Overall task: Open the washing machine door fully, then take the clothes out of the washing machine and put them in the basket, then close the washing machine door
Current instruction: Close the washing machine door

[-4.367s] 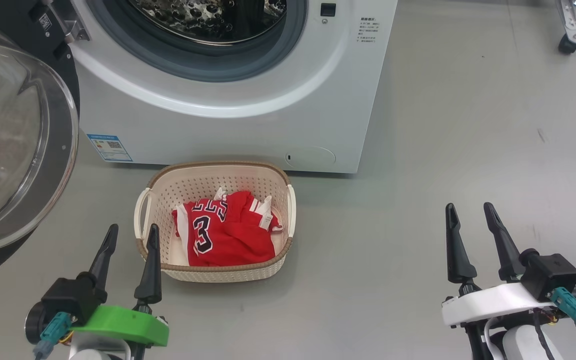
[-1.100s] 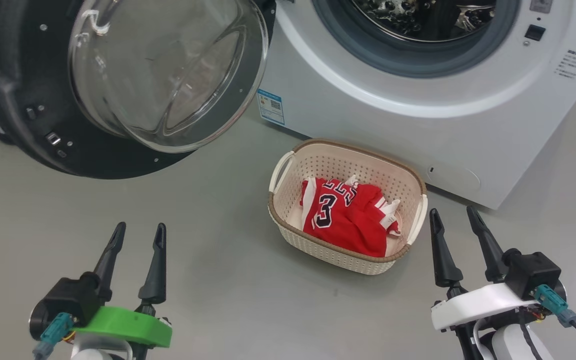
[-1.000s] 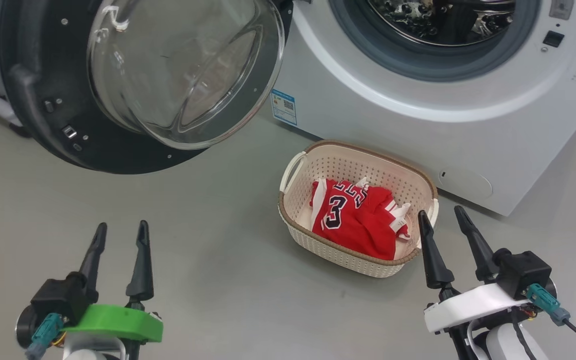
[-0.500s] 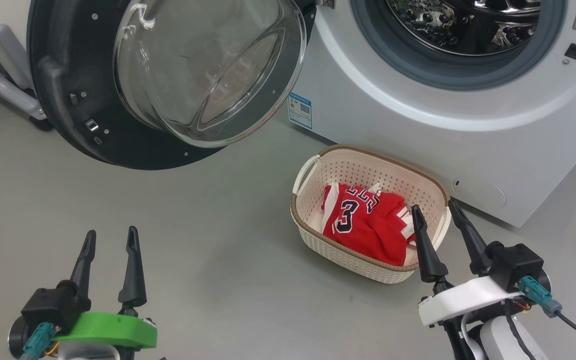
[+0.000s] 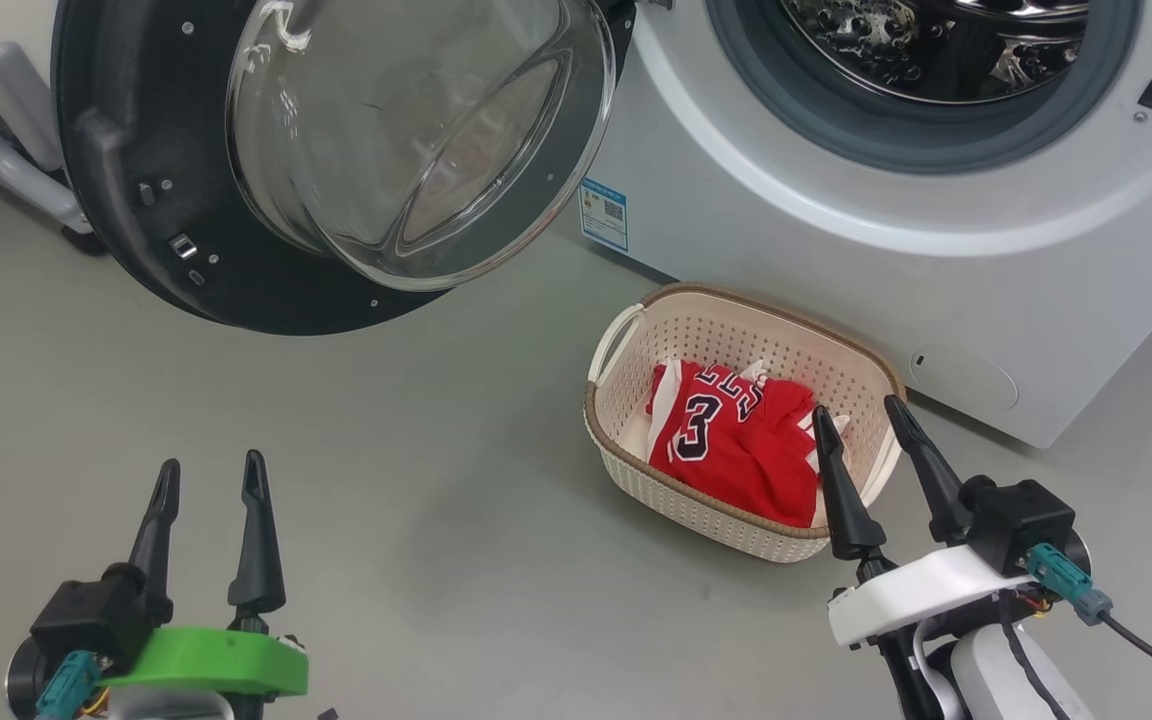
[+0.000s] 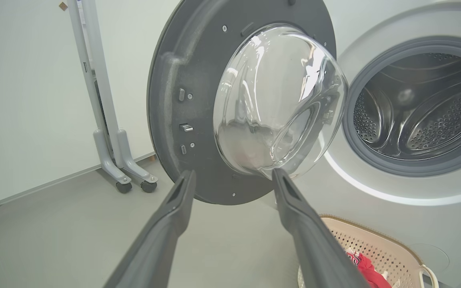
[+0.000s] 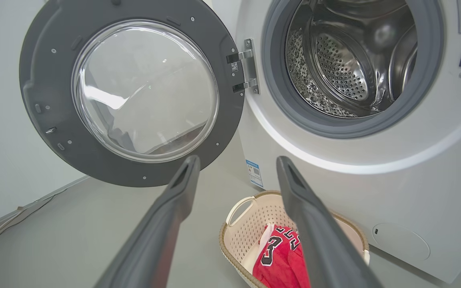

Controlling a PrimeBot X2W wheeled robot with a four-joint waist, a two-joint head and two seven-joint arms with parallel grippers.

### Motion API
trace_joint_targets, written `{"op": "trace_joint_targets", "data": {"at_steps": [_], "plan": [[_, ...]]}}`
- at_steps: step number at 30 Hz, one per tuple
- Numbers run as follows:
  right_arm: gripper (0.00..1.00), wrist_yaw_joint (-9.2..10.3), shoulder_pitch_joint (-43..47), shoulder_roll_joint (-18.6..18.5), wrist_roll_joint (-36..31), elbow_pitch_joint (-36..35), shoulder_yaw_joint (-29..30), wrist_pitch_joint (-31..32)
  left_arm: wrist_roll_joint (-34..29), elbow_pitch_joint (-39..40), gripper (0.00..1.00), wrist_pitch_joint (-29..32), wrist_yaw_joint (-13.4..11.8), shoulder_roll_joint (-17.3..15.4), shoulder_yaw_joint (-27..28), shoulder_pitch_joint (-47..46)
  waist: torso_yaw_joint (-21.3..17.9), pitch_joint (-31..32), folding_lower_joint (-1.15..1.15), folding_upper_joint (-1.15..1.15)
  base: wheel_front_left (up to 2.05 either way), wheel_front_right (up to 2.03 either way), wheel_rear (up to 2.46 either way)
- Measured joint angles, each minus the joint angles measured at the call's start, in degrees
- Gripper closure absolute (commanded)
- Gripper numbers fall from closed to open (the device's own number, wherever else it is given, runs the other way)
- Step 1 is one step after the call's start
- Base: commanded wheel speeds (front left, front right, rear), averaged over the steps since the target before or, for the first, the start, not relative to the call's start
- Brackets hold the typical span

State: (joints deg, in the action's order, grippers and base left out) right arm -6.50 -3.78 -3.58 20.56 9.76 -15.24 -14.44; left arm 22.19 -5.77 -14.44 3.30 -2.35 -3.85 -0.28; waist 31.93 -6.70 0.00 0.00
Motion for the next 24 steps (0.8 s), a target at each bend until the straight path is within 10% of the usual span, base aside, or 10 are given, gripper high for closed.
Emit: {"op": "trace_joint_targets", "data": {"at_steps": [24], "plan": [[0.0,-0.45,-1.8,-0.2,0.5,1.8,-0.9,0.0,0.0,1.3,0.0,0.0,-0.5,0.0,-0.1,0.7,0.1,-0.6,0.0,0.0,0.0,0.0,0.0]]}}
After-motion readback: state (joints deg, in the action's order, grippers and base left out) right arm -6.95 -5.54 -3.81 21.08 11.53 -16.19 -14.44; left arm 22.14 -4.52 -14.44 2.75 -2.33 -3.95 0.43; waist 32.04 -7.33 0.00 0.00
